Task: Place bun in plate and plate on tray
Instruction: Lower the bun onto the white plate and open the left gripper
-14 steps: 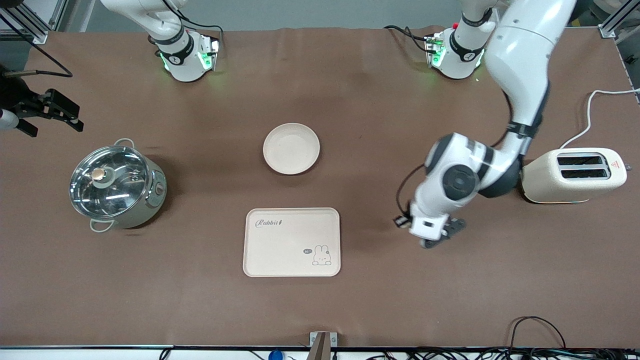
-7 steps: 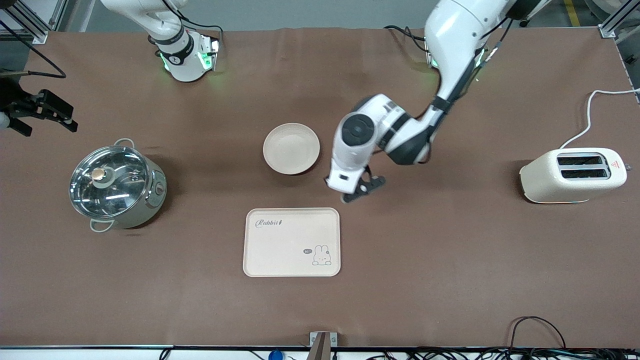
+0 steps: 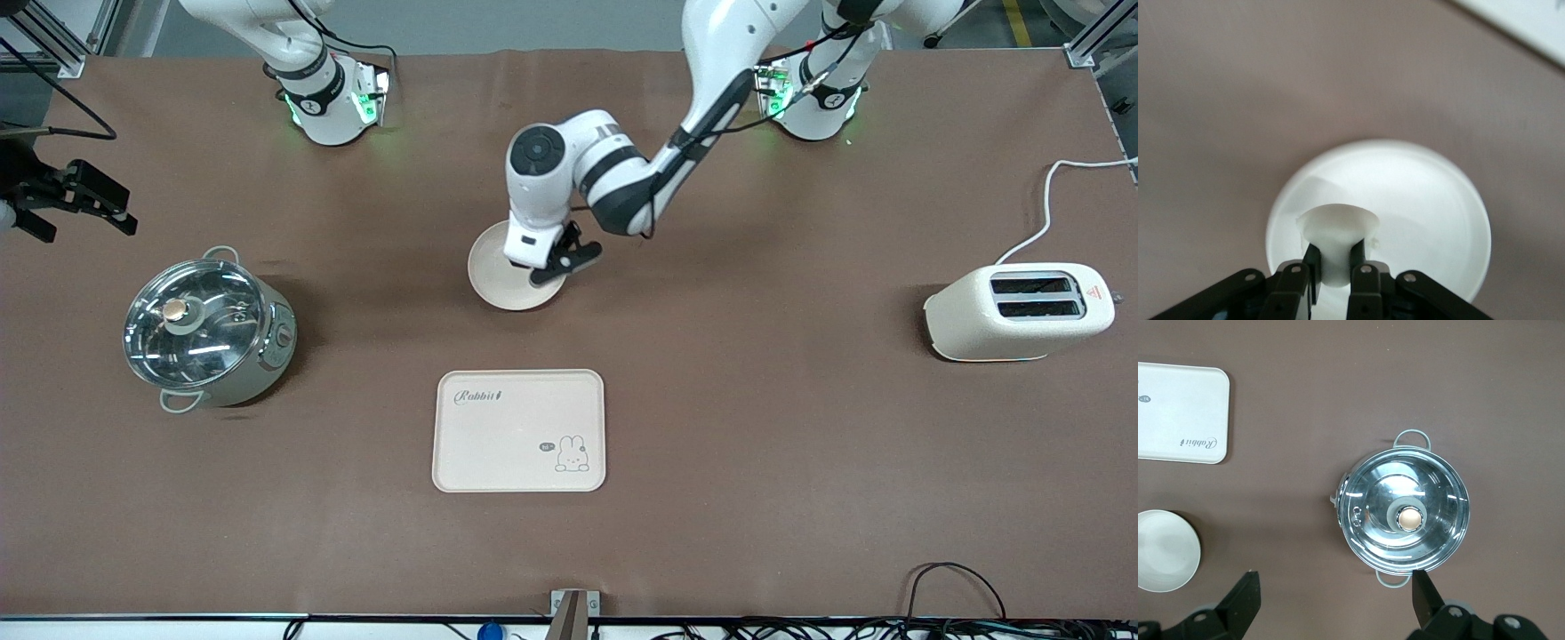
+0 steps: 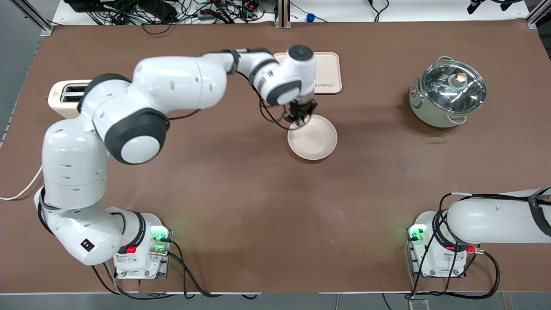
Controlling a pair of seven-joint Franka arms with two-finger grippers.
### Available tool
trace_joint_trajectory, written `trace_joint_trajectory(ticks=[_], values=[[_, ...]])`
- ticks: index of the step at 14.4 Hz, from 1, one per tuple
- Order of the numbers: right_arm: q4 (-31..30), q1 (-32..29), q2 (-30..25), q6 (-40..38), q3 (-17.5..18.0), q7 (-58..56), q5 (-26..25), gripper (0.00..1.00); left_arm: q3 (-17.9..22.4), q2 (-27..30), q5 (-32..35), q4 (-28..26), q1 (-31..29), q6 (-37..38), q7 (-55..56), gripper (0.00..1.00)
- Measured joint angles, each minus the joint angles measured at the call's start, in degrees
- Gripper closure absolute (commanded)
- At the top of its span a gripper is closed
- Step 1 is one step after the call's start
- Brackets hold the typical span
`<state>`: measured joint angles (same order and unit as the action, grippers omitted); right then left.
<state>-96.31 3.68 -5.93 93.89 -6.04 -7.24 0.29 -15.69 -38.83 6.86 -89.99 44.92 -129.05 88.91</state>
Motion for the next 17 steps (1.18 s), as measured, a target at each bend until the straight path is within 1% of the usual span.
trace_joint_trajectory(ticks=[2, 5, 7, 9, 10, 12, 13, 14, 17], values=[[-0.06, -0.11, 0.0, 0.0, -0.03, 0.0, 0.0, 0.0, 0.04, -1.21, 0.0, -0.09, 2.7, -1.06, 2.09, 0.77], [-0.08, -0.17, 0.0, 0.0, -0.03, 0.0, 0.0, 0.0, 0.07, -2.62, 0.0, -0.11, 4.77, -1.46, 3.42, 0.75], [-0.08, -0.25, 0.0, 0.0, -0.05, 0.0, 0.0, 0.0, 0.07, -3.23, 0.0, -0.12, 5.17, -1.47, 3.59, 0.72], [-0.12, -0.26, 0.0, -0.04, -0.05, 0.0, 0.0, 0.0, 0.07, -4.11, 0.0, -0.14, 5.51, -2.17, 3.59, 0.67], [-0.16, -0.26, 0.01, -0.29, -0.03, 0.0, 0.0, 0.0, 0.07, -4.5, 0.0, -0.14, 5.7, -2.73, 3.59, 0.61], [-0.28, -0.26, 0.02, -0.96, 0.01, 0.0, 0.0, 0.0, 0.09, -5.05, 0.0, -0.14, 5.86, -3.19, 3.59, 0.32], [-0.28, -0.26, 0.02, -0.99, 0.0, 0.0, 0.0, 0.0, 0.19, -5.12, 0.0, -0.14, 5.85, -3.38, 3.59, 0.15], [-0.29, -0.26, 0.02, -0.99, 0.0, 0.0, 0.0, 0.0, 0.4, -5.11, 0.0, -0.04, 5.82, -3.53, 3.59, 0.0], [-0.31, -0.26, 0.02, -0.99, 0.0, 0.0, 0.0, 0.0, 1.63, -4.94, 0.02, 1.48, 5.44, -3.77, 3.52, 0.0]])
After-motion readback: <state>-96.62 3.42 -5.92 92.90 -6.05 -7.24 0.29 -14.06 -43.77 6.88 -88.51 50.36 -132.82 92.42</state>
